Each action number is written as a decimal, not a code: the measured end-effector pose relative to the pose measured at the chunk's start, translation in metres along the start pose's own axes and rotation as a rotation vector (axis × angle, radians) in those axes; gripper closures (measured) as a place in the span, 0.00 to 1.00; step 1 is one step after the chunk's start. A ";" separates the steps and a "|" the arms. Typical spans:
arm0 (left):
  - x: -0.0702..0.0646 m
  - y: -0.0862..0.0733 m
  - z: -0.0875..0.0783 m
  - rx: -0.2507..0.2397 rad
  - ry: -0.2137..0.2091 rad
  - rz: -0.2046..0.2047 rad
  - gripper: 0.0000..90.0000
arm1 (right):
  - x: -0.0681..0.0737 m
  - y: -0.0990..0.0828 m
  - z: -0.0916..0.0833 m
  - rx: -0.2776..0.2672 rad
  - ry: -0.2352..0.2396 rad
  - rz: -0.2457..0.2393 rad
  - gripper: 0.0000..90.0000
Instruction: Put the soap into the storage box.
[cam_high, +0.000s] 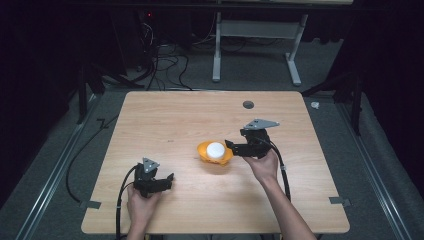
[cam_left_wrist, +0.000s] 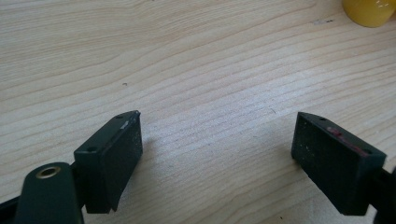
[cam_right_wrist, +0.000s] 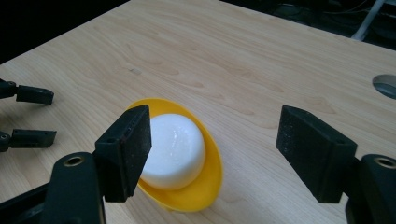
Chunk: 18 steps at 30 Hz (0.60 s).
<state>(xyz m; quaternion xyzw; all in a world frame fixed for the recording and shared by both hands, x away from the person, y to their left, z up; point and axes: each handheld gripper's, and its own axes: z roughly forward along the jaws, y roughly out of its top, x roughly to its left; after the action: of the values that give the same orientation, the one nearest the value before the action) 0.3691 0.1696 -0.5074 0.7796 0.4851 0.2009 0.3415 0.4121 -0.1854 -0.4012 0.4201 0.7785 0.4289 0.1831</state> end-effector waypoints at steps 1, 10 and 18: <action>0.000 0.000 0.000 0.000 0.000 0.000 0.19 | 0.000 0.000 0.000 0.000 0.000 0.000 0.31; 0.000 0.000 0.000 -0.001 -0.001 0.000 0.19 | -0.010 -0.004 -0.017 -0.030 -0.021 0.015 0.31; 0.000 0.000 0.000 -0.001 0.000 0.000 0.19 | -0.017 -0.010 -0.031 -0.052 -0.041 0.027 0.31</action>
<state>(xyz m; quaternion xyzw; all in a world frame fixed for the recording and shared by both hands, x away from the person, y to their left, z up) 0.3691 0.1695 -0.5075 0.7792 0.4850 0.2011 0.3422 0.3974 -0.2182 -0.3933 0.4344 0.7574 0.4427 0.2042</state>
